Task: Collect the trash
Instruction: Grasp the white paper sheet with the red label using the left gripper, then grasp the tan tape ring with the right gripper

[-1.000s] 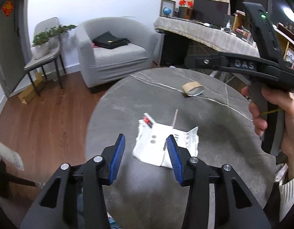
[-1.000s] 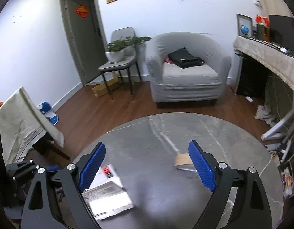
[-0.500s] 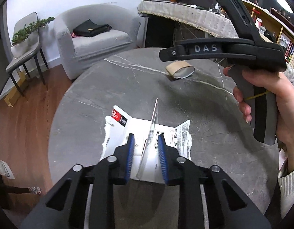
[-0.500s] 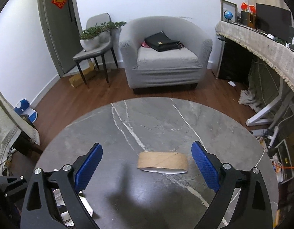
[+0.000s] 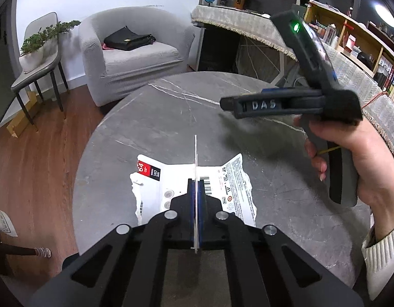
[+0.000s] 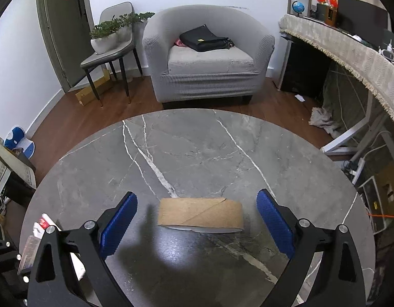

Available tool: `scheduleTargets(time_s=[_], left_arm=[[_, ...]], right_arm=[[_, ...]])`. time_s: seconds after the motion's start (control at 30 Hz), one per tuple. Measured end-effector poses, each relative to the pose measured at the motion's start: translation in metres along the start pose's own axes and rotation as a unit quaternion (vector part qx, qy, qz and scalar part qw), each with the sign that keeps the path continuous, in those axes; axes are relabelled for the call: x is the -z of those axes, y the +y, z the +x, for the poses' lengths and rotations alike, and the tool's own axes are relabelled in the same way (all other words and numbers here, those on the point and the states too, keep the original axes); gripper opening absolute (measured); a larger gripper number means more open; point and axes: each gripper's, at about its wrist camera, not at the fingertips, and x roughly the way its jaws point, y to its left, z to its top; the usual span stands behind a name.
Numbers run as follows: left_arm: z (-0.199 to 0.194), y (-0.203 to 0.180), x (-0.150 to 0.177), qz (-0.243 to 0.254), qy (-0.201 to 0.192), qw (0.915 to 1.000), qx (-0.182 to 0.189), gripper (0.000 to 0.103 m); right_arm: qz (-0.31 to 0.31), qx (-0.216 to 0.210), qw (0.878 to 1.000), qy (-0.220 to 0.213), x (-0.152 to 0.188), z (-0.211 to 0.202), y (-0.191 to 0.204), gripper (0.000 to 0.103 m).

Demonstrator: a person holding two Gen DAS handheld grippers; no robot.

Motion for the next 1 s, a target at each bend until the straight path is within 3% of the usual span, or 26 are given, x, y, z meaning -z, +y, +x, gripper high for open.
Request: scheduleTargets(time_s=[0.1, 0.33, 0.63, 1.0], left_arm=[[-0.005, 0.004, 0.001, -0.005, -0.004, 1.0, -0.003, 0.003], [-0.017, 0.009, 0.0, -0.022, -0.018, 0.9996, -0.01, 0.003], [-0.038, 0.015, 0.01, -0.044, -0.032, 0.9982, -0.026, 0.003], [-0.076, 0.017, 0.044, -0.071, -0.042, 0.9945, -0.064, 0.003]], right_arm=[[-0.004, 0.007, 1.0, 0.01, 0.002, 0.005, 0.002, 0.094], [-0.009, 0.007, 1.0, 0.013, 0.005, 0.007, 0.008, 0.067], [-0.02, -0.015, 1.0, 0.004, 0.01, -0.006, 0.019, 0.066], [-0.067, -0.092, 0.993, -0.018, 0.028, -0.047, 0.073, 0.066]])
